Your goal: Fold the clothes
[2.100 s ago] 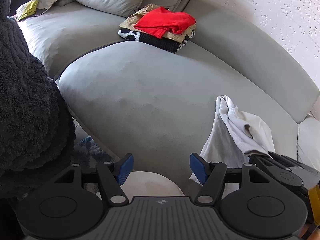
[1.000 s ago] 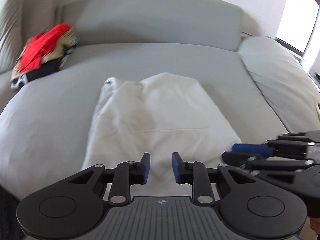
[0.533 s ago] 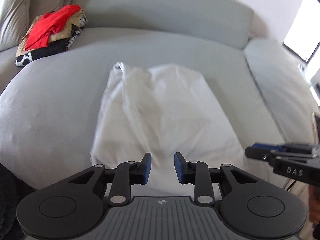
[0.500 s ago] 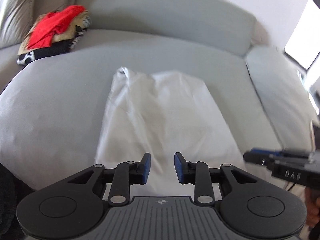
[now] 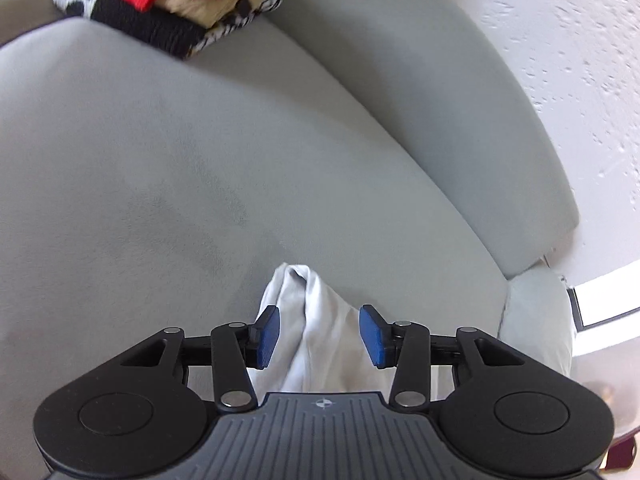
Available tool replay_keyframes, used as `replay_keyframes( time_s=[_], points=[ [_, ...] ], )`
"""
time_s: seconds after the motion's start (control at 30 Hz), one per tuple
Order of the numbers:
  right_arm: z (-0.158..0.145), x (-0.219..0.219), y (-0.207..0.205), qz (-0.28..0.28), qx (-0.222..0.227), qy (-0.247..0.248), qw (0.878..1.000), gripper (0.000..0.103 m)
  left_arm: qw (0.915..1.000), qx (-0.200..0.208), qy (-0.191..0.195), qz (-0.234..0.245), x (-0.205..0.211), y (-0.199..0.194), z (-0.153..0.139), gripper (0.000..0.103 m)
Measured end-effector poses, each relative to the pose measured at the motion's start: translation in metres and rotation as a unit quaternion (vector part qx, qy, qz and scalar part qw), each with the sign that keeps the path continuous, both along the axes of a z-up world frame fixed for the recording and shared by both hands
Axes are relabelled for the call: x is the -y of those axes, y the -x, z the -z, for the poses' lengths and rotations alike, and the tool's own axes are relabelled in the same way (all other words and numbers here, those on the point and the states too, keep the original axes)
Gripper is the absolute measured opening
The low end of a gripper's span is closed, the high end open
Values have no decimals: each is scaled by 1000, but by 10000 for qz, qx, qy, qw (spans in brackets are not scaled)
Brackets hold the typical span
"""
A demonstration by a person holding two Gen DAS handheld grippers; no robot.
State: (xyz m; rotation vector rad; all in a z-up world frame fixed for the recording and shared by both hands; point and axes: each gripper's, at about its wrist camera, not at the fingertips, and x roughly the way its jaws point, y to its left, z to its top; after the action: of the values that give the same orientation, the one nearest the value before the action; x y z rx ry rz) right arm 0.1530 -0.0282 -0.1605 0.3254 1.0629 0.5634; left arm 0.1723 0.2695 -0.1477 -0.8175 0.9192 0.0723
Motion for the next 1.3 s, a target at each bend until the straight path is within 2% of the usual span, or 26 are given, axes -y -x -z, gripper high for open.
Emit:
replay_keyframes(
  time_s=[0.13, 0.17, 0.23, 0.37, 0.43, 0.47, 0.53, 0.63, 0.7, 0.73, 0.77, 0.83, 0.87, 0.9, 0.97, 1.0, 1.03, 1.07, 1.1, 1.17, 1.2, 1.23, 1.3],
  points=[
    [4, 6, -2, 42, -38, -76, 10000, 32, 9989, 51, 459, -56, -2, -16, 18, 38],
    [5, 7, -3, 49, -49, -96, 9999, 32, 9985, 71, 531, -63, -1, -19, 20, 34],
    [6, 8, -3, 60, -67, -121, 9999, 32, 9978, 72, 657, -77, 2, -23, 25, 34],
    [5, 7, -5, 37, -34, -117, 9999, 34, 9975, -69, 689, -160, 5, -29, 33, 34],
    [6, 9, -5, 61, -22, -125, 9999, 34, 9971, -77, 694, -303, 4, -29, 37, 22],
    [6, 10, -4, 78, -30, -135, 9999, 34, 9972, -91, 623, -403, 3, -28, 37, 1],
    [7, 10, -4, 98, -34, -142, 9998, 34, 9982, 107, 288, -509, 6, -22, 30, 1],
    [8, 7, -4, 55, 31, -78, 9999, 34, 9958, 583, -602, -369, 23, -11, 10, 2],
    [8, 4, -4, 15, 112, 17, 9999, 34, 9914, 638, -1104, -291, 35, -8, 6, 6],
    [7, 2, -4, -9, 153, 71, 9999, 35, 9906, 526, -1240, -250, 38, -8, 6, 9],
    [5, 1, -3, -30, 192, 121, 9997, 35, 9903, 383, -1318, -211, 39, -9, 7, 14],
    [-3, 3, 2, 5, 278, 192, 9994, 47, 9895, 281, -1406, -181, 40, -3, 1, 19],
    [-7, 6, 5, 59, 346, 219, 9991, 50, 9874, 291, -1538, -215, 34, 3, -3, 31],
    [-12, 12, 8, 146, 460, 228, 9986, 52, 9848, 344, -1687, -238, 29, 11, -10, 34],
    [-20, 24, 14, 355, 733, 234, 9964, 52, 9806, 509, -1885, -197, 29, 29, -25, 34],
    [-22, 30, 15, 516, 848, 288, 9946, 49, 9798, 598, -1903, -133, 31, 40, -32, 33],
    [-22, 34, 12, 676, 888, 325, 9932, 38, 9797, 720, -1869, 3, 34, 49, -39, 30],
    [-20, 37, 7, 815, 869, 310, 9924, 28, 9801, 838, -1784, 240, 40, 56, -42, 15],
    [-18, 38, 0, 902, 838, 242, 9921, 17, 9799, 921, -1695, 509, 48, 60, -43, 5],
    [-11, 34, -15, 831, 758, -93, 9936, 17, 9759, 929, -1650, 1088, 74, 72, -40, 5],
    [-7, 29, -21, 601, 742, -366, 9948, 17, 9738, 825, -1719, 1236, 84, 77, -35, 4],
    [-4, 23, -27, 324, 696, -623, 9951, 17, 9713, 683, -1877, 1295, 92, 82, -30, 3],
    [10, 9, -45, -507, 269, -1088, 9924, 18, 9668, 335, -2241, 1184, 97, 92, -18, 1]
  ],
)
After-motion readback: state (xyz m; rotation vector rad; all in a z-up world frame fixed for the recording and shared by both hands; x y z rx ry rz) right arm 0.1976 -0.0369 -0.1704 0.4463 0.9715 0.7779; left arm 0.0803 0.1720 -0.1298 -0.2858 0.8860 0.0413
